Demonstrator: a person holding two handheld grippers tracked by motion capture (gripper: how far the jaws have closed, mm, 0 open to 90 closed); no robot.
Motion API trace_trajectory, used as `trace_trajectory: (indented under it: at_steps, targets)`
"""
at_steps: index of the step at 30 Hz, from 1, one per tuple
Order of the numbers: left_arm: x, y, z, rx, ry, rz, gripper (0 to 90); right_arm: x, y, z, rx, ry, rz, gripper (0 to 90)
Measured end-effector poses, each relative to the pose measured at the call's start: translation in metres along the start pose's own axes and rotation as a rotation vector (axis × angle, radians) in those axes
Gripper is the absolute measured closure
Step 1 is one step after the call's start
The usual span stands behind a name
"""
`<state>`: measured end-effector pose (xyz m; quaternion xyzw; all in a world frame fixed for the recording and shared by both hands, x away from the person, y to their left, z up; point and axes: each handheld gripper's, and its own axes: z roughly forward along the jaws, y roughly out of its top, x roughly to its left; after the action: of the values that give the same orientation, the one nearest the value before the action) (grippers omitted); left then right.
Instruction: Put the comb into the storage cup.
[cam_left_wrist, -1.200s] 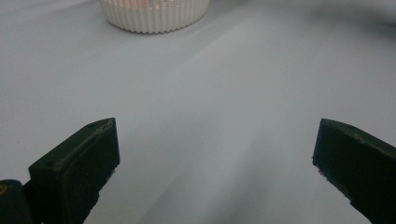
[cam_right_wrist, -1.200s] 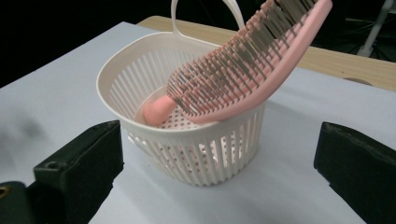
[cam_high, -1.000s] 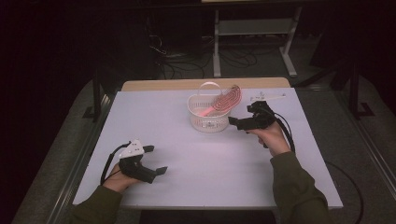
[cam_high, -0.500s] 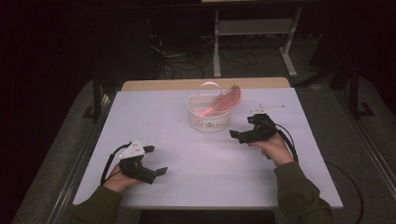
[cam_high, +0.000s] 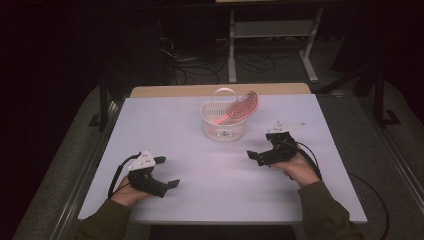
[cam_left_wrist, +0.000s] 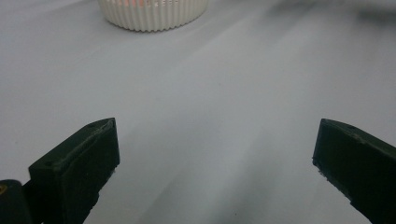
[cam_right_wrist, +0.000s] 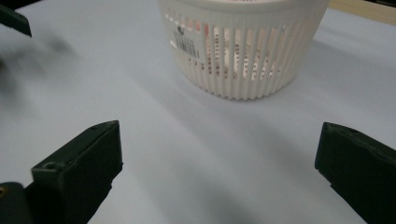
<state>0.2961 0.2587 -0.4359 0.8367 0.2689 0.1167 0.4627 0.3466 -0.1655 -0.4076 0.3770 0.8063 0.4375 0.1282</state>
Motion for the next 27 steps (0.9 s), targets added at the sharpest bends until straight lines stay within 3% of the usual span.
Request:
trace_trajectory:
  at_steps: [16, 27]
  targets:
    - [0.000, 0.001, 0.000, -0.003, -0.005, 0.002, 0.5, 0.018, -0.029, -0.015, 0.004, -0.012, -0.022, 0.4]
    - [-0.001, 0.001, 0.001, -0.001, -0.007, 0.005, 0.5, 0.015, -0.052, -0.025, 0.015, -0.023, 0.005, 0.4]
